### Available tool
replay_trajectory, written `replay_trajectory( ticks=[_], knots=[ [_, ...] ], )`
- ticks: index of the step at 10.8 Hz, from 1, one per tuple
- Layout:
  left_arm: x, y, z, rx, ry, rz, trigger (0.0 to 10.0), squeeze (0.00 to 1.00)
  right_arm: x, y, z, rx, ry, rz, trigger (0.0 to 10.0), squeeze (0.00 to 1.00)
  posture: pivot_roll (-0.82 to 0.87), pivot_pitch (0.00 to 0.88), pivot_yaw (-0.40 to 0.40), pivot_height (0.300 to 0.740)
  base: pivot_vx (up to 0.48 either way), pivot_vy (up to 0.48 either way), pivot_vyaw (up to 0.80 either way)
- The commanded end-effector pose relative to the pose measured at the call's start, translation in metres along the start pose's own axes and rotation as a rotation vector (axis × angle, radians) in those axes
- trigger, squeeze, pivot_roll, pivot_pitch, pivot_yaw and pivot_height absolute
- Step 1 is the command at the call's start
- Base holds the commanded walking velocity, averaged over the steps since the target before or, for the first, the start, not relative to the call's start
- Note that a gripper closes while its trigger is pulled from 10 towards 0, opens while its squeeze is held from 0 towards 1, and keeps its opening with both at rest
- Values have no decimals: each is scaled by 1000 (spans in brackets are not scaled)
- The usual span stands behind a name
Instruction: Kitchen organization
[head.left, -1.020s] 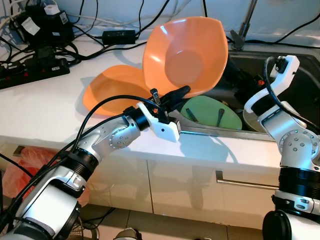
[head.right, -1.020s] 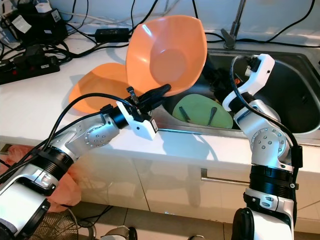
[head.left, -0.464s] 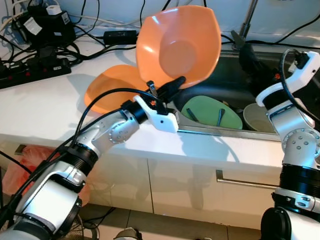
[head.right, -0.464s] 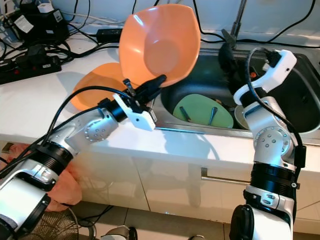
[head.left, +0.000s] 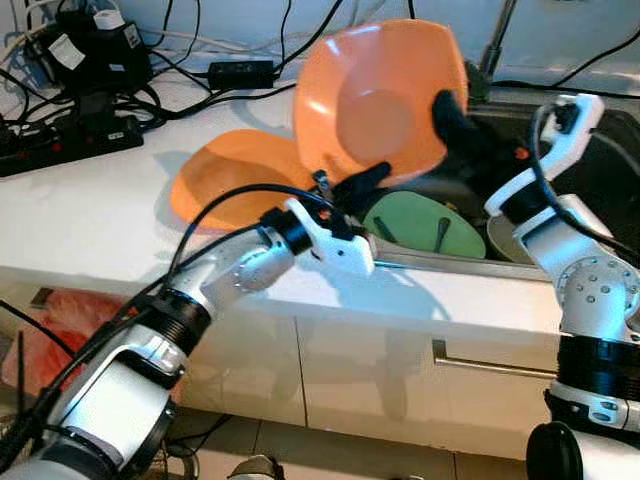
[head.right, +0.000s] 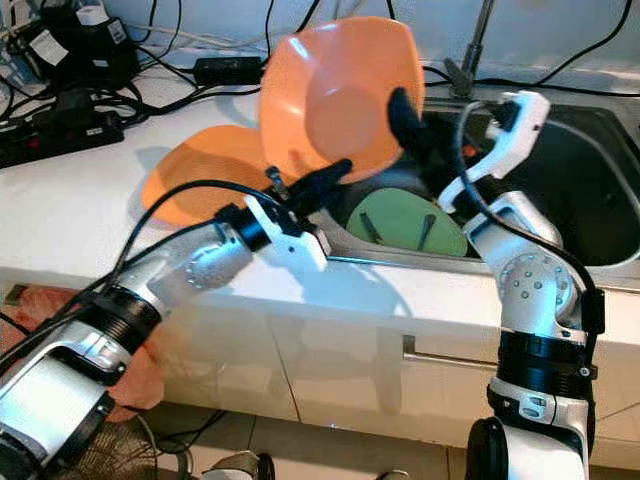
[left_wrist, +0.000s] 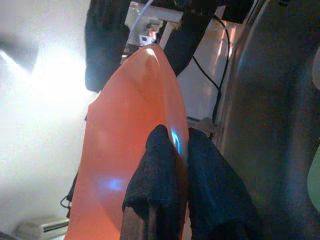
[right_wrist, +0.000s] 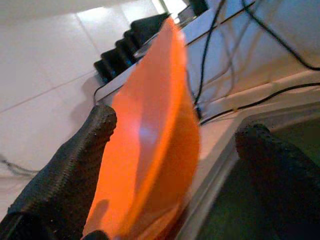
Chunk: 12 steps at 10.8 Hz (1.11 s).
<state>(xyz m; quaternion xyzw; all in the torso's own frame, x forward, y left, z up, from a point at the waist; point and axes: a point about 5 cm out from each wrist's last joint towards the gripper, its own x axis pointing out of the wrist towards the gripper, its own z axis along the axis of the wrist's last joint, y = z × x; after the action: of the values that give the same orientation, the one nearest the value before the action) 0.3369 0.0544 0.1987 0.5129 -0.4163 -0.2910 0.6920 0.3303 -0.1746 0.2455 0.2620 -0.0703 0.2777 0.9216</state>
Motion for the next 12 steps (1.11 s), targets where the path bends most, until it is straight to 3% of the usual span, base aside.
replay_trajectory(
  ticks=[1,2,3,5,6,7,9,10,11,12],
  knots=[
    [4,4,6,9,-36,33,0,0,-1,3,-1,-15,23,21,10000,0,50,67,17,740,0,0,0],
    [5,4,10,16,-56,39,0,0,0,2,-4,-18,62,8,10000,0,51,68,16,740,0,0,0],
    [4,3,15,25,-79,48,0,0,6,-1,-5,56,112,-27,10000,0,50,69,13,740,0,0,0],
    [-6,-6,21,35,-101,46,0,0,15,2,3,32,165,-20,10000,0,53,72,5,740,0,0,0],
    [-12,-10,22,35,-98,36,0,0,20,0,8,14,217,-65,7529,0,54,74,2,740,0,0,0],
    [-15,-13,22,36,-94,29,0,0,24,0,10,10,234,-86,10000,0,54,74,2,740,0,0,0],
    [-18,-15,23,45,-101,17,0,0,27,-2,14,-3,292,-113,10000,0,51,76,-8,740,0,0,0],
    [-19,-15,22,55,-105,10,0,0,25,-4,14,-2,331,-124,3451,0,51,78,-10,740,0,0,0],
    [-19,-15,22,62,-106,7,0,0,23,-6,14,2,365,-147,0,0,50,77,-9,740,0,0,0],
    [-19,-15,21,64,-103,7,0,0,20,-8,13,-14,396,-153,0,0,48,80,-8,740,0,0,0]
  ],
)
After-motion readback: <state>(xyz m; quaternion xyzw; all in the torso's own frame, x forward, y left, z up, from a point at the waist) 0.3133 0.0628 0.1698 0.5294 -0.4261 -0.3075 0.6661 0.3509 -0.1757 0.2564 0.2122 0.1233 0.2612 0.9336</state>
